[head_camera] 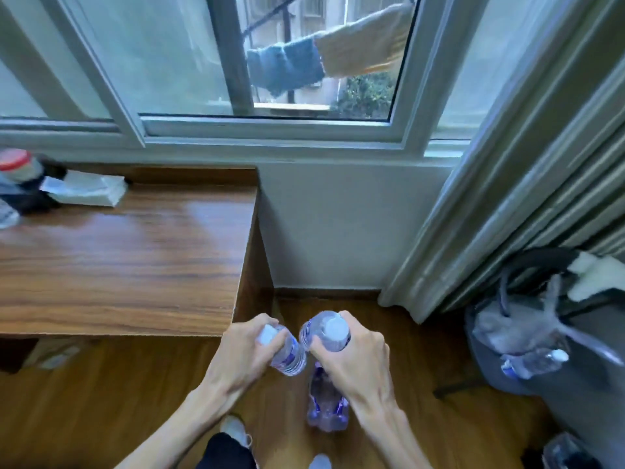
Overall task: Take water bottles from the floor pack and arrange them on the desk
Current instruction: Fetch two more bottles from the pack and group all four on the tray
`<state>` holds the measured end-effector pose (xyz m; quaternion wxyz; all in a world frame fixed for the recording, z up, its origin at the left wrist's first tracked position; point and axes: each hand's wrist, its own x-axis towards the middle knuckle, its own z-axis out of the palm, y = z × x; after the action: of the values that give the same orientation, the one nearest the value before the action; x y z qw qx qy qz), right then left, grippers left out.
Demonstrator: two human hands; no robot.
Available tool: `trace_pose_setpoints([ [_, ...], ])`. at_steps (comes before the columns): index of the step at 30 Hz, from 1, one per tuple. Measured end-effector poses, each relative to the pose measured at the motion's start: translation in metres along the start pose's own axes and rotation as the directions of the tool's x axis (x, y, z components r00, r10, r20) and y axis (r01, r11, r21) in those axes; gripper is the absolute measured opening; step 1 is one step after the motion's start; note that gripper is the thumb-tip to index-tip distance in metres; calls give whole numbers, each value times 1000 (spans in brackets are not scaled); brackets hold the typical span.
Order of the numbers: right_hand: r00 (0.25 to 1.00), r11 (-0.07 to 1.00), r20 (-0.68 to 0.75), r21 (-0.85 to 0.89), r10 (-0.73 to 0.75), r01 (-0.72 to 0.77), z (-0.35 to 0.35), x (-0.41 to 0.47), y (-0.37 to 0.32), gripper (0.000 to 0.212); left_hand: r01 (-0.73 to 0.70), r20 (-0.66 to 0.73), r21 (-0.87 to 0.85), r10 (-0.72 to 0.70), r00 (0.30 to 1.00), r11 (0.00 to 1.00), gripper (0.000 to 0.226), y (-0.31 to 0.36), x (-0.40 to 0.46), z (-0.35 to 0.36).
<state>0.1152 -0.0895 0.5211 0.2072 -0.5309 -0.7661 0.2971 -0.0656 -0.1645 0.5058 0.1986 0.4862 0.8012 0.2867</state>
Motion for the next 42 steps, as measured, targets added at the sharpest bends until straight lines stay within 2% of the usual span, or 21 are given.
trace_pose_setpoints([
  [3,995,995,17,-4,-103,103,8,3,-35,41,73,-91,-44,-76,993,996,14,-11,-6,-32],
  [7,976,977,63,38,-210,208,31,7,-88,39,137,-193,-95,-153,969,986,35,-44,-14,-79],
  [11,954,958,89,49,-287,283,65,9,-147,27,162,-272,-141,-196,942,977,37,-90,-18,-130],
  [18,931,934,112,127,-348,334,148,9,-253,22,147,-362,-117,-180,915,982,37,-183,-24,-230],
  [22,934,941,121,70,-337,330,193,10,-300,26,157,-419,-100,-184,889,983,37,-234,-26,-281],
  [29,913,923,140,101,-383,371,259,15,-366,37,164,-442,-63,-174,880,985,38,-301,-12,-345],
  [33,901,908,144,165,-409,386,290,24,-399,31,173,-422,-61,-183,888,983,36,-330,6,-370],
  [42,894,913,187,122,-406,389,367,66,-476,31,192,-350,28,-170,921,981,38,-401,69,-431],
])
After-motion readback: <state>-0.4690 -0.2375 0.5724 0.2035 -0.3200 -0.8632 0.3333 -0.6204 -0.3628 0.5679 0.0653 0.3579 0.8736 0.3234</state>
